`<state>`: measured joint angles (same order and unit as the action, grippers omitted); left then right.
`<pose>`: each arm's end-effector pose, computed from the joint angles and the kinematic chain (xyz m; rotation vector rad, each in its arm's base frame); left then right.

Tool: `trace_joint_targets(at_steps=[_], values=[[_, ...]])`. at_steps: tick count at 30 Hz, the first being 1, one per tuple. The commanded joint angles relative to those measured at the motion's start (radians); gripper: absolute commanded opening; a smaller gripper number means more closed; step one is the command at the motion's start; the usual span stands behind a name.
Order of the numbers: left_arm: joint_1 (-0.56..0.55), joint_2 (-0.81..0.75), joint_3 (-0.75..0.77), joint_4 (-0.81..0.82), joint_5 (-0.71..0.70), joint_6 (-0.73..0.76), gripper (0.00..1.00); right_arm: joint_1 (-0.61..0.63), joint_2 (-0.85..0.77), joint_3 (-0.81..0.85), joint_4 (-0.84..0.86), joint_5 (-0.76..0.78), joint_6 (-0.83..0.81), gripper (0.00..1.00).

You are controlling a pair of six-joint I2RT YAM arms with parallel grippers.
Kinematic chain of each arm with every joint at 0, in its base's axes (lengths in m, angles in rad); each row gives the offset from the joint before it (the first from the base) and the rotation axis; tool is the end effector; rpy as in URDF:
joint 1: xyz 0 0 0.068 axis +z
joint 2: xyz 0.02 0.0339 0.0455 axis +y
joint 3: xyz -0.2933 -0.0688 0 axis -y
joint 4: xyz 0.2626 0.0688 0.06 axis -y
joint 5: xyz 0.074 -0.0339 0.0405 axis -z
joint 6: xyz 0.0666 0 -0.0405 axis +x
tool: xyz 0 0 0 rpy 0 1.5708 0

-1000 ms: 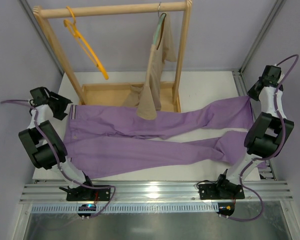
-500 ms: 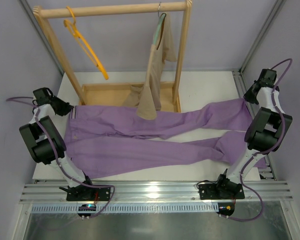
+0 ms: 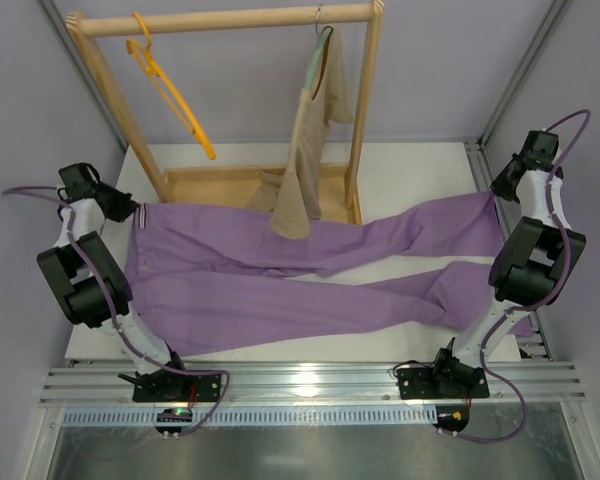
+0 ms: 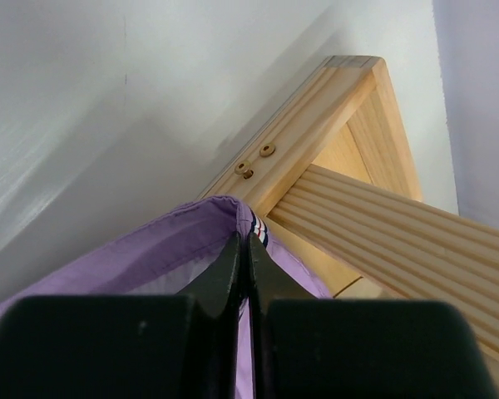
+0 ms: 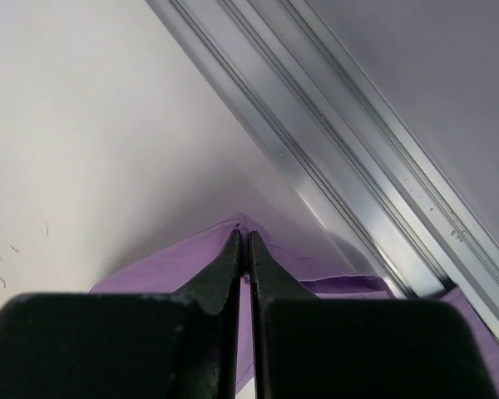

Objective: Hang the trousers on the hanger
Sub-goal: Fold the trousers

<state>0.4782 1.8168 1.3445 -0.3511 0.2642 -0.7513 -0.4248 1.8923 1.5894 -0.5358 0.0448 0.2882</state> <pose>0.4045 0.1901 0.2305 -1.2820 2.0327 -0.4440 0.4317 -0.1985 0.2662 0.8611 2.2527 -0.1170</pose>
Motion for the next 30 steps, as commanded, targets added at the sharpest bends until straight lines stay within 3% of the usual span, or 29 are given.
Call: trace_joint_targets(at_steps=[1, 9, 20, 30], values=[[0.034, -0.108, 0.050, 0.032, -0.065, -0.032, 0.00, -0.002, -0.094, 0.024, 0.043, 0.007, -0.018, 0.04], [0.054, -0.201, 0.027, 0.024, -0.120, -0.077, 0.00, -0.006, -0.209, -0.017, 0.039, 0.162, -0.021, 0.04], [0.109, -0.255, -0.013, 0.043, -0.094, -0.111, 0.00, -0.022, -0.214, -0.009, -0.081, 0.260, 0.029, 0.04], [0.149, -0.260, -0.027, 0.101, -0.052, -0.157, 0.00, -0.026, -0.255, -0.071, 0.043, 0.138, 0.035, 0.04]])
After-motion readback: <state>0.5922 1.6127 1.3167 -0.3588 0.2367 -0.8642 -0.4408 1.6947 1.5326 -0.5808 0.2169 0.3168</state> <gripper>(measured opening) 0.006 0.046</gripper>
